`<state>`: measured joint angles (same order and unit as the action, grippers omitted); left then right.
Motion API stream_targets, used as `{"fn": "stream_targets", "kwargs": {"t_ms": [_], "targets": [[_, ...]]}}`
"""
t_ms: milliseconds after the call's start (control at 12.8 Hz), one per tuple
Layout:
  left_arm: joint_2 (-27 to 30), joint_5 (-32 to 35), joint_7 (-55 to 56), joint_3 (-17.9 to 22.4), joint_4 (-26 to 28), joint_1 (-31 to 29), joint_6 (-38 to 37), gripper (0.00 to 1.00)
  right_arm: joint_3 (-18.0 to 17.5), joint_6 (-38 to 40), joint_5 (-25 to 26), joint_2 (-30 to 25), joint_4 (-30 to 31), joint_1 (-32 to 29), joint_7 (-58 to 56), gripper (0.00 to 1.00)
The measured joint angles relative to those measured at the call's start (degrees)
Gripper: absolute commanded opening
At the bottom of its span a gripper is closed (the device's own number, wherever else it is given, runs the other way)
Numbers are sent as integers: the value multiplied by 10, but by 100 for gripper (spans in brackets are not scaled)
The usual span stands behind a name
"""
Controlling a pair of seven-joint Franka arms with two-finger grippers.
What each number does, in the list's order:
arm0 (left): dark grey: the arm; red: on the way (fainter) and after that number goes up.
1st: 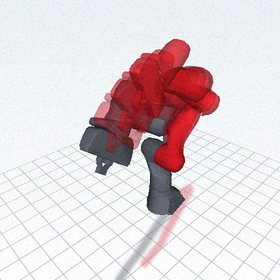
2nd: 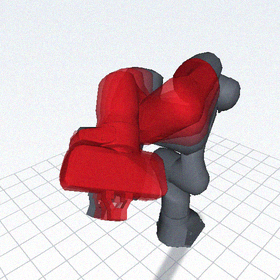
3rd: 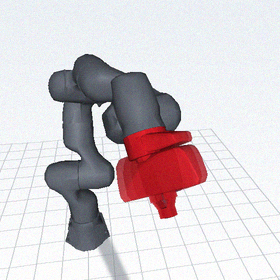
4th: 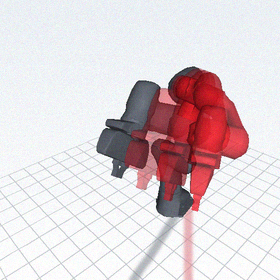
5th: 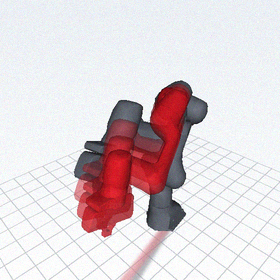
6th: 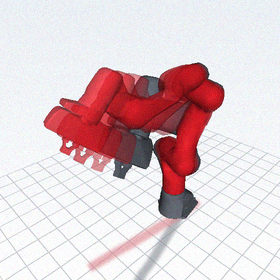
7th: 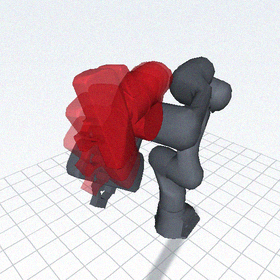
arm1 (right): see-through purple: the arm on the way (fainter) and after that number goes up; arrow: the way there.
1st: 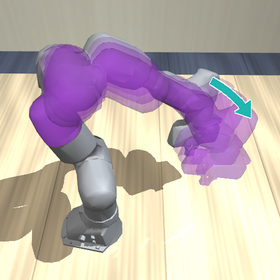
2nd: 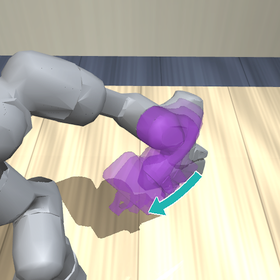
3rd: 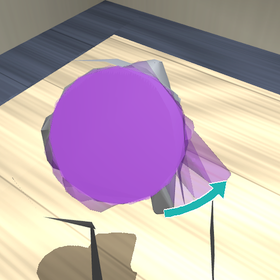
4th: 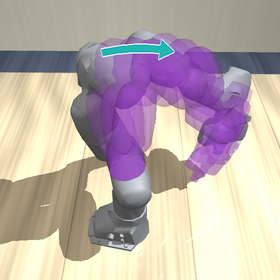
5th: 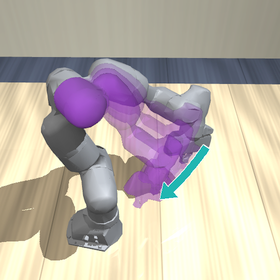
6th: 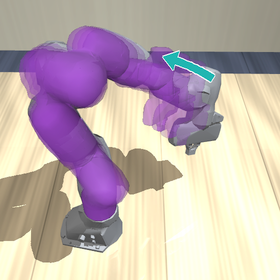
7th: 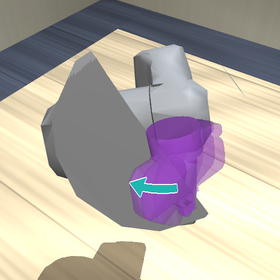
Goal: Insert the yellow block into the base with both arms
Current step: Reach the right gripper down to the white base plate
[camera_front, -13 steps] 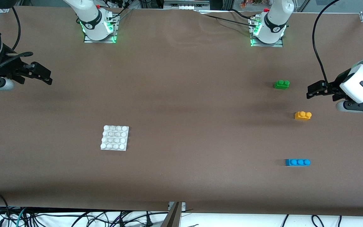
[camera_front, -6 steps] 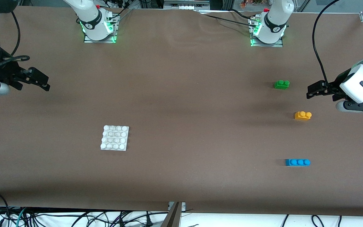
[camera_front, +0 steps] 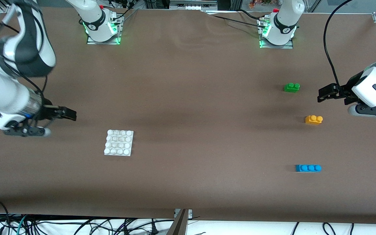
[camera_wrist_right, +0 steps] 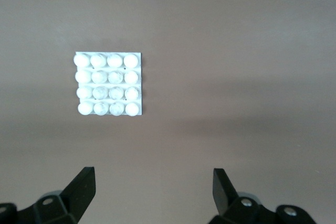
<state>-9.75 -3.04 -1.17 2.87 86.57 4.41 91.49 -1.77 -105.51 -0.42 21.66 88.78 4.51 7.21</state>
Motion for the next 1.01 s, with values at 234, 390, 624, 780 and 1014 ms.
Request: {"fn": "stream_targets", "kwargs": {"t_ms": [234, 390, 624, 780, 1014], "targets": [[0, 0, 0, 0, 0, 0, 0, 100, -5, -127, 0, 55, 35, 21, 4, 99], [0, 0, 0, 0, 0, 0, 0, 100, -5, -218, 0, 72, 81, 43, 37, 99], [0, 0, 0, 0, 0, 0, 0, 100, -5, -312, 0, 99, 132, 65, 60, 98], [0, 0, 0, 0, 0, 0, 0, 100, -4, -326, 0, 111, 136, 63, 60, 98], [0, 0, 0, 0, 0, 0, 0, 100, -1, -336, 0, 119, 137, 59, 65, 97]]}}
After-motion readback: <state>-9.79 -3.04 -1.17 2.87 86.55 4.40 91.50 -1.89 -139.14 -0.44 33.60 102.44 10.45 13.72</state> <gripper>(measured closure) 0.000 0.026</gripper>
